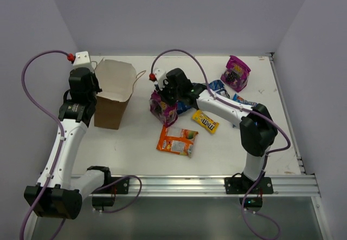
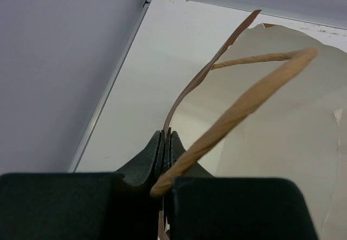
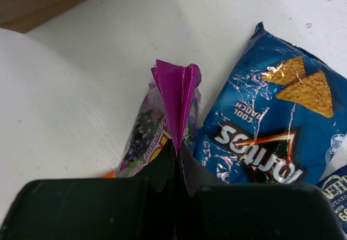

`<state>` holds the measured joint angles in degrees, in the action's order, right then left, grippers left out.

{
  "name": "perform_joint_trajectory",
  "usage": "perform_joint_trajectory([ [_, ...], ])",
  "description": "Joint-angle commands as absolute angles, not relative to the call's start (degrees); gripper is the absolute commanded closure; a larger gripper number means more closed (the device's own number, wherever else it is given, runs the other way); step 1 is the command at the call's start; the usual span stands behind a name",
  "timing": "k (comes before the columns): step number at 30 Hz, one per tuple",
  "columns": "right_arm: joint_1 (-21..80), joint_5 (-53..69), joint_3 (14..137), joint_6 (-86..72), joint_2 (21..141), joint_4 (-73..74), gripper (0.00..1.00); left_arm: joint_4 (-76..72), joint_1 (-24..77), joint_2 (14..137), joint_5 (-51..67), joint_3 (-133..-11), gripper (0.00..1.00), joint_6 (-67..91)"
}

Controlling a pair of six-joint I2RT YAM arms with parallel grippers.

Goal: Take the snacks out of the paper bag

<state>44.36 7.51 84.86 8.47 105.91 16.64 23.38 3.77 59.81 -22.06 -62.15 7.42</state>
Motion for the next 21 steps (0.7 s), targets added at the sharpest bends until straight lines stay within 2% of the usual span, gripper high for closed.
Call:
perform_joint_trajectory([
  [1, 44.9, 5.1, 87.8, 5.0, 103.5, 10.6, 1.00, 19.5, 3.0, 59.0, -21.5, -62.2, 1.00, 9.3],
  [6, 51.1, 3.5, 87.3, -1.9, 105.2, 8.8, 1.00, 18.7, 2.8, 59.3, -20.5, -62.1, 1.00, 10.6],
  [10, 51.8, 2.1, 89.2, -10.9, 107.8, 8.4, 0.97, 18.3, 2.5, 59.5, -20.0, -62.3, 1.00, 11.1],
  [14, 51.8, -1.4, 89.6, -13.2, 108.8, 8.3, 0.82, 17.9, 2.1, 59.5, -19.3, -62.6, 1.00, 11.2],
  [16, 51.8, -2.1, 89.0, -12.8, 107.9, 8.7, 0.73, 17.8, 1.9, 59.7, -19.0, -62.7, 1.00, 11.4],
  [18, 51.6, -3.5, 88.2, -11.6, 105.3, 9.1, 0.42, 17.3, 1.8, 59.9, -18.5, -62.8, 1.00, 11.8],
  [19, 51.6, -4.0, 87.9, -11.0, 105.3, 9.4, 0.42, 17.3, 1.7, 60.0, -18.4, -62.8, 1.00, 11.8],
  [20, 51.6, -4.3, 87.8, -10.4, 102.8, 9.8, 0.30, 17.0, 1.6, 60.2, -18.3, -63.0, 1.00, 11.9],
  [21, 51.5, -5.1, 87.7, -8.8, 101.3, 10.4, 0.23, 16.9, 1.5, 60.6, -18.2, -63.6, 1.00, 11.9],
])
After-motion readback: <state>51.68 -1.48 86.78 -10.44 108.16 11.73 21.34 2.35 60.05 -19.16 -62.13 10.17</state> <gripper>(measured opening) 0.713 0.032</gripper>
